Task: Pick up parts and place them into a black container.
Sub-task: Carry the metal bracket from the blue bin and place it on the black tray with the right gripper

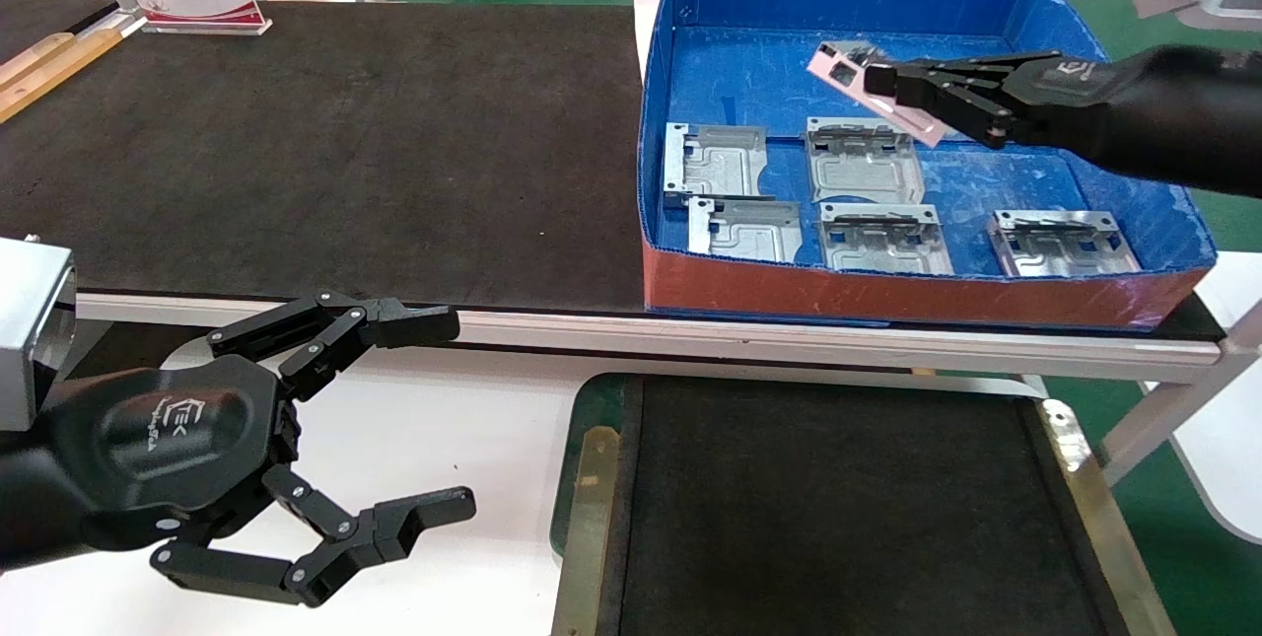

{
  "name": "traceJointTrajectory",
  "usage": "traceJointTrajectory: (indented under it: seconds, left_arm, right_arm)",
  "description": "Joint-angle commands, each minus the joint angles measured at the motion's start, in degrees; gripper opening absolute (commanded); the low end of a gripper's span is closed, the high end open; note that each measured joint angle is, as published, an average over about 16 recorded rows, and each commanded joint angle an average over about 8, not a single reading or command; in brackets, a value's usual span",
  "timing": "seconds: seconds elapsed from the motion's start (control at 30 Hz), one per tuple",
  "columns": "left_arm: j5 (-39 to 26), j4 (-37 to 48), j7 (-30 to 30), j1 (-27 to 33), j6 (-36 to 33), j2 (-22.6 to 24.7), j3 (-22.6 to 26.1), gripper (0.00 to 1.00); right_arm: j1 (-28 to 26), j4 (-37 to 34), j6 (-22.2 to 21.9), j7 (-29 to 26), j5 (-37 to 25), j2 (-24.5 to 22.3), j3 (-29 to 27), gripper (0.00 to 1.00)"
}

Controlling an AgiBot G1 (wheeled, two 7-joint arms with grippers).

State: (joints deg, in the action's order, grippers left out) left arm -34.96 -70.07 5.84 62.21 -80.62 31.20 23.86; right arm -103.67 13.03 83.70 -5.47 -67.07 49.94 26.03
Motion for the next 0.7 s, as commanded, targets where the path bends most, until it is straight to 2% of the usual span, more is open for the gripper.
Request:
traceJointTrajectory:
  seconds: [0.03,0.2,0.33,0.53,0.7]
  left_arm:
    - [0.00,0.00,0.00,0.00,0.00,0.00,0.00,1.00]
    - [0.00,0.00,0.00,0.00,0.00,0.00,0.00,1.00]
    - [0.00,0.00,0.00,0.00,0.00,0.00,0.00,1.00]
    - [0.00,0.00,0.00,0.00,0.00,0.00,0.00,1.00]
    - [0.00,0.00,0.00,0.00,0.00,0.00,0.00,1.00]
  right_arm:
    - [0.26,0.86,2.27,-0.45,0.52,-0.55,-0.23,0.00]
    - [2.78,6.23,6.26,-3.68,3.07,-2.18,-0.84,0.00]
    - [6.52,13.67,7.13,-7.67,6.25,-4.03,-0.91,0.00]
    - [14.38,27.73,5.97,-14.28,11.69,-7.79,-0.93,0.00]
    - [21.48,38.02,3.24,-17.61,14.02,-10.34,-1.11,0.00]
